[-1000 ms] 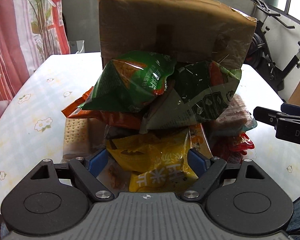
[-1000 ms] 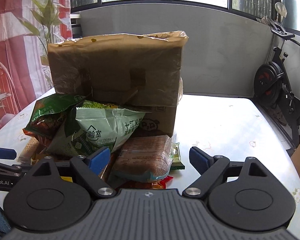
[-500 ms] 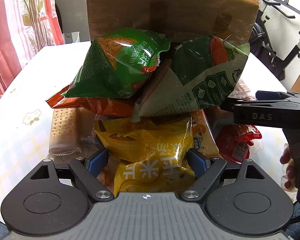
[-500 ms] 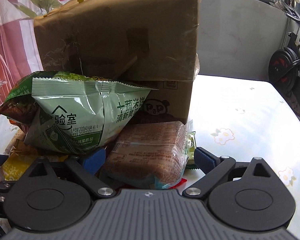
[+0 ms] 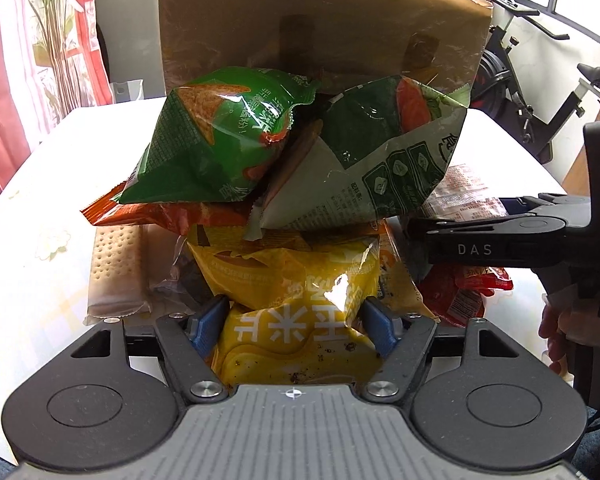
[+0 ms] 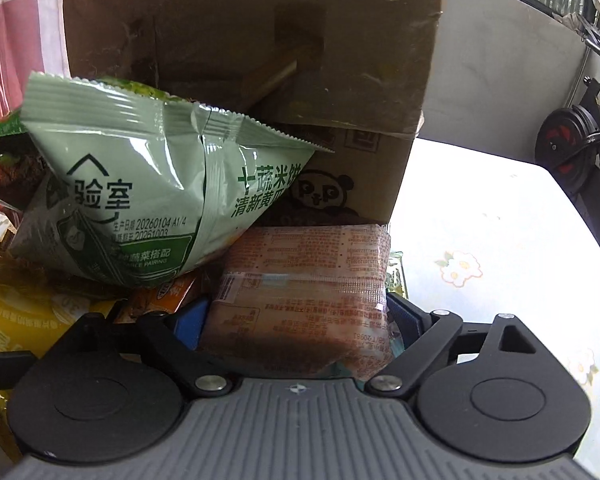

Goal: Organize snacks
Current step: 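Lift the yellow chip bag and bread pack up toward the box opening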

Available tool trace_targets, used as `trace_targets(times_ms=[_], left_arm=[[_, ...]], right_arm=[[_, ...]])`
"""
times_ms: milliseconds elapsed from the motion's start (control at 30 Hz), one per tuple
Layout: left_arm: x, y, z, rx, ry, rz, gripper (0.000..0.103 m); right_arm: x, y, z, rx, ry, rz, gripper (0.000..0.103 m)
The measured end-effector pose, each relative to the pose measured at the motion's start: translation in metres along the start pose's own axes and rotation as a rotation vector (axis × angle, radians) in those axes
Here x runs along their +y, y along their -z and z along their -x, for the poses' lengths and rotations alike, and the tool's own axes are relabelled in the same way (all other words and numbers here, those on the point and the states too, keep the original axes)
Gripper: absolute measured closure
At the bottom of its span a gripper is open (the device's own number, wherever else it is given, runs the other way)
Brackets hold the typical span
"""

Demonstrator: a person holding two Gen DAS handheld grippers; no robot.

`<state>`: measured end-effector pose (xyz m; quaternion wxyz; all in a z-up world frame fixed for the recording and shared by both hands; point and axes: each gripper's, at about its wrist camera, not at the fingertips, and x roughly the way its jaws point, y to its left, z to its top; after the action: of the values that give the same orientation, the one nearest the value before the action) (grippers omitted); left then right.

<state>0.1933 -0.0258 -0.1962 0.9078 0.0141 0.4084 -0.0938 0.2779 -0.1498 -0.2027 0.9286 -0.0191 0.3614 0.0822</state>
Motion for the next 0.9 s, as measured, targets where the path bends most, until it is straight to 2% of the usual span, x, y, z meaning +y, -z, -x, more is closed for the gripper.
trace_targets(times_ms=[133, 433, 567, 800, 900], left_arm=[[0.003, 0.002, 0.007, -0.003, 0.009, 0.004, 0.031], [0.01, 0.007, 0.023, -0.033, 0.008, 0.016, 0.031], [0.015, 0.009, 0.031, -0.043, 0.008, 0.039, 0.031], [0.017, 0.014, 0.057, -0.114, -0.025, 0.063, 0.031], [0.023, 0.013, 0.07, -0.159, -0.064, 0.065, 0.031]], right_arm=[[-0.006, 0.011, 0.016, -0.003, -0.013, -0.048, 0.014], [-0.023, 0.034, 0.047, -0.053, 0.022, -0.138, 0.014], [-0.015, 0.047, 0.064, -0.086, 0.031, -0.15, 0.014], [-0.005, 0.048, 0.093, -0.12, 0.045, -0.146, 0.014], [-0.004, 0.049, 0.101, -0.142, 0.049, -0.151, 0.014]])
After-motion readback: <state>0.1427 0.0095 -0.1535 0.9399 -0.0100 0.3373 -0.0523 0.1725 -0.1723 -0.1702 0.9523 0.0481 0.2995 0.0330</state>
